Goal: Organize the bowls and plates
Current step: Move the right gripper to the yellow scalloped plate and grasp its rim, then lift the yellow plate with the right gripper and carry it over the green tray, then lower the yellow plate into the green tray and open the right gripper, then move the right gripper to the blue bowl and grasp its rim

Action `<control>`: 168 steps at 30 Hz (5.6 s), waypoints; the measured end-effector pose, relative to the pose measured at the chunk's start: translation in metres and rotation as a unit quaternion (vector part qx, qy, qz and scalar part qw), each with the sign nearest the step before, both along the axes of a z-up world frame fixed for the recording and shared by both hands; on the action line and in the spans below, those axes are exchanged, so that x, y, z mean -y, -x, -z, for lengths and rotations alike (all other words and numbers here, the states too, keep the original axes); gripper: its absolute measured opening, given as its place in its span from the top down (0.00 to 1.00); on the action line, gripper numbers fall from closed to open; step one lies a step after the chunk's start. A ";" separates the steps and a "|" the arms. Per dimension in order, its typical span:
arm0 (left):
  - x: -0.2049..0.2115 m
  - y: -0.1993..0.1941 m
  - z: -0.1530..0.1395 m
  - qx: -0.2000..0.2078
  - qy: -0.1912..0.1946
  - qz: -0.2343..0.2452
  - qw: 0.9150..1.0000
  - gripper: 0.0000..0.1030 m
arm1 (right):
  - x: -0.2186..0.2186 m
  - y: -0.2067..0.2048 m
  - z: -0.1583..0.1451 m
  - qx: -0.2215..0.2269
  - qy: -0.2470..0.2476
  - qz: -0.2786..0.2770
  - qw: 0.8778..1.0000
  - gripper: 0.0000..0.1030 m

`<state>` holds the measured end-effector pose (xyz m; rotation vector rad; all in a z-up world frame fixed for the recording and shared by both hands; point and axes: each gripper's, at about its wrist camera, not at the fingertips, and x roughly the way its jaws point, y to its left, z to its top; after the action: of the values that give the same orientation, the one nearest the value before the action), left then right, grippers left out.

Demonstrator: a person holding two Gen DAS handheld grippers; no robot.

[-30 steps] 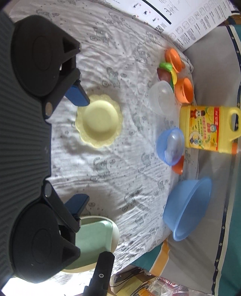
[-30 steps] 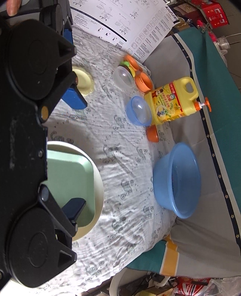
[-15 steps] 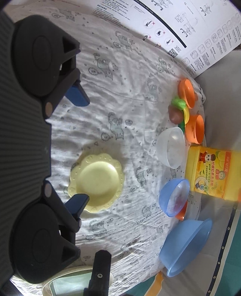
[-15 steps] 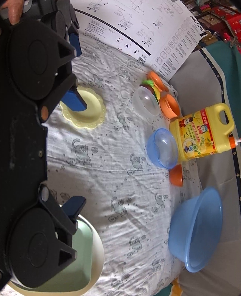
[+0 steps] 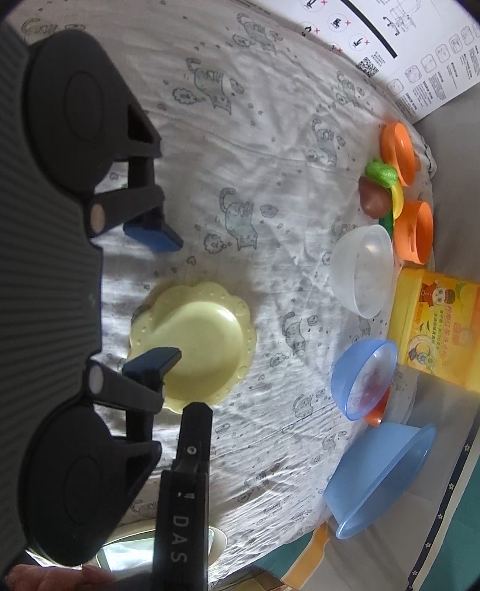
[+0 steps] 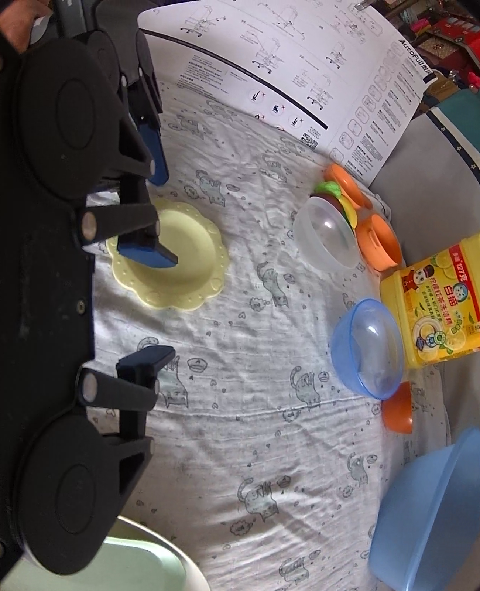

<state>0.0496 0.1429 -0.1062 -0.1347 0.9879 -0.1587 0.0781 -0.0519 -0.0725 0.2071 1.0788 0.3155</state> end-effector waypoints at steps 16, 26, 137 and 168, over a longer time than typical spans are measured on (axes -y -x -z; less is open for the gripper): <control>-0.001 -0.004 0.003 0.004 0.021 0.005 1.000 0.67 | -0.013 -0.008 0.013 -0.004 -0.001 -0.009 1.000 0.76; 0.008 0.000 -0.007 0.021 -0.003 -0.013 1.000 0.73 | -0.019 -0.006 0.007 0.004 0.017 -0.018 1.000 0.81; 0.175 0.023 -0.054 0.014 -0.015 0.068 0.997 0.00 | 0.199 0.111 -0.050 0.095 0.046 0.190 0.976 0.00; 0.012 -0.027 -0.057 0.038 -0.004 -0.059 0.998 0.00 | 0.037 0.016 -0.062 0.101 0.106 0.058 0.988 0.00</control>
<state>0.0771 0.1309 -0.0495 -0.1777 0.9021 -0.0515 0.0624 -0.0887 -0.0103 0.0450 0.8882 0.1133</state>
